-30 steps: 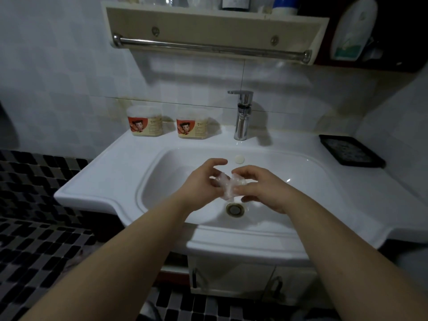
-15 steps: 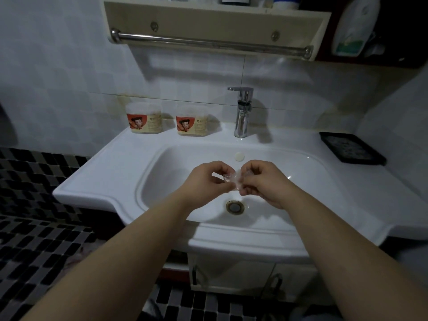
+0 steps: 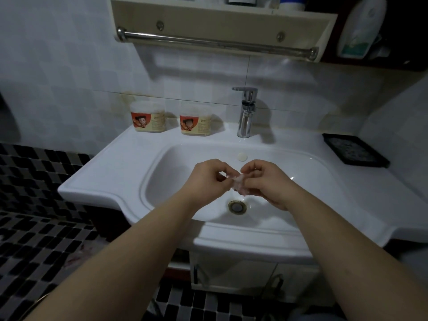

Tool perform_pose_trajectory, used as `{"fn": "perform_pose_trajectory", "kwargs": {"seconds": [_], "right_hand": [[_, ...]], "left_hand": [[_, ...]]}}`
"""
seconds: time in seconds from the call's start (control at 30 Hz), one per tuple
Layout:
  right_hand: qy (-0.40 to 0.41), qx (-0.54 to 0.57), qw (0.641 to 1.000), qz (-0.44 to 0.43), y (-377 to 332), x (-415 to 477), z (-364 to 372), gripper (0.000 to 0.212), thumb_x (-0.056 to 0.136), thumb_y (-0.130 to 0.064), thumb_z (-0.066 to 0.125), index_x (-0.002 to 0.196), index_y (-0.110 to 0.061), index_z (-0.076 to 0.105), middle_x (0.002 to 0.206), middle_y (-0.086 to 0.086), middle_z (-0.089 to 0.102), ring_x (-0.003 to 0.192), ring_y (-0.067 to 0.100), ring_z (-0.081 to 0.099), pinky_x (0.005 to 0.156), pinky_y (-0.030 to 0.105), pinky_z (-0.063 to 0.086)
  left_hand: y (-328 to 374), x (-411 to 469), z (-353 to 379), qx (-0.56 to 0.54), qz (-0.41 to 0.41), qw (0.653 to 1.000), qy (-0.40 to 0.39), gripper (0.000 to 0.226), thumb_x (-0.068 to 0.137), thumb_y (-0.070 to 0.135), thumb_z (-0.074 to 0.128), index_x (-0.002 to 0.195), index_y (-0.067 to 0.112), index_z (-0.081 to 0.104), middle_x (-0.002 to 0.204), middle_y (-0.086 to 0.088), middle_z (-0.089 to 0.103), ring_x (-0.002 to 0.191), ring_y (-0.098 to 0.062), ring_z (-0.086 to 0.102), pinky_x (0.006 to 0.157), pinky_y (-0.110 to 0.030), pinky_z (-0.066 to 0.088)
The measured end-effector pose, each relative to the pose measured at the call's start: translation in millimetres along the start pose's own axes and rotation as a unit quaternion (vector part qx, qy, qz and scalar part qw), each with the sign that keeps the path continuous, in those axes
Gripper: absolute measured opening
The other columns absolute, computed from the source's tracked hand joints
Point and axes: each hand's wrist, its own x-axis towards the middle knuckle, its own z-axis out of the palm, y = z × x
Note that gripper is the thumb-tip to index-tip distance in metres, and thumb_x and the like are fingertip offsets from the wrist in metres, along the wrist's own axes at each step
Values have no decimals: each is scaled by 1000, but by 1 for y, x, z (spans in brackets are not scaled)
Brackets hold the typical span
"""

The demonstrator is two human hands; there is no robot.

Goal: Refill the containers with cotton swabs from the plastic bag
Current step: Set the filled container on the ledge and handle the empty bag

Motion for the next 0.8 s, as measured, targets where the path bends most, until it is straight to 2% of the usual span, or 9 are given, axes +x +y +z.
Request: {"fn": "perform_pose_trajectory", "kwargs": {"seconds": [0.07, 0.17, 0.3, 0.43, 0.53, 0.63, 0.73, 0.8], "right_hand": [[18, -37, 999, -5, -1, 0, -1, 30, 85, 14, 67, 105, -8, 65, 92, 22, 72, 75, 26, 70, 64, 30, 56], [31, -77, 996, -9, -6, -3, 0, 22, 86, 2, 74, 105, -9, 71, 83, 12, 71, 67, 15, 62, 58, 26, 47], [23, -9, 1000, 4, -14, -8, 12, 9, 88, 7, 70, 93, 0, 71, 80, 18, 68, 71, 25, 66, 64, 27, 56], [-27, 95, 994, 49, -30, -13, 17, 3, 89, 6, 69, 91, 6, 71, 93, 25, 74, 85, 31, 74, 76, 31, 61], [-37, 113, 991, 60, -37, -12, 26, 11, 93, -6, 70, 90, 4, 70, 101, 26, 75, 94, 32, 74, 80, 31, 61], [-37, 95, 993, 64, -43, -9, 41, 10, 90, -8, 74, 89, -2, 66, 94, 23, 75, 90, 29, 75, 76, 28, 59], [-53, 96, 991, 75, -49, -8, 58, 18, 89, -4, 75, 104, -3, 66, 94, 18, 75, 85, 25, 74, 74, 28, 59], [-56, 85, 991, 81, -53, -8, 73, 31, 86, 2, 76, 115, -3, 64, 96, 18, 75, 80, 23, 73, 70, 27, 59]], "left_hand": [[-1, -2, 2, -9, 18, 1000, -13, 16, 84, 19, 81, 95, 30, 79, 100, 12, 69, 81, -5, 71, 79, -25, 58], [2, -5, 3, -3, 38, 999, -17, 25, 81, 20, 86, 102, 30, 77, 103, 9, 65, 82, -2, 70, 78, -18, 57], [9, -6, -1, 43, 53, 997, 20, 7, 88, 31, 79, 93, 33, 75, 98, 9, 64, 79, -2, 69, 71, -9, 50], [8, -6, -13, 48, 44, 997, 49, 26, 85, 13, 80, 77, 36, 71, 93, 10, 66, 76, 4, 65, 70, -3, 43], [7, -5, -23, 39, 46, 996, 61, 27, 81, 6, 80, 76, 31, 74, 91, 11, 70, 81, -1, 68, 75, -8, 49], [2, -13, -34, 7, 37, 996, 80, 18, 82, 11, 82, 80, 27, 75, 89, 10, 74, 80, -4, 71, 73, -21, 56], [-2, -29, -51, -49, 21, 996, 76, 10, 86, 15, 80, 92, 22, 74, 91, 8, 77, 77, -9, 74, 65, -25, 55], [-3, -39, -65, -83, 18, 994, 69, 26, 88, 10, 76, 109, 24, 68, 102, 7, 75, 85, -7, 75, 72, -24, 59]]}}
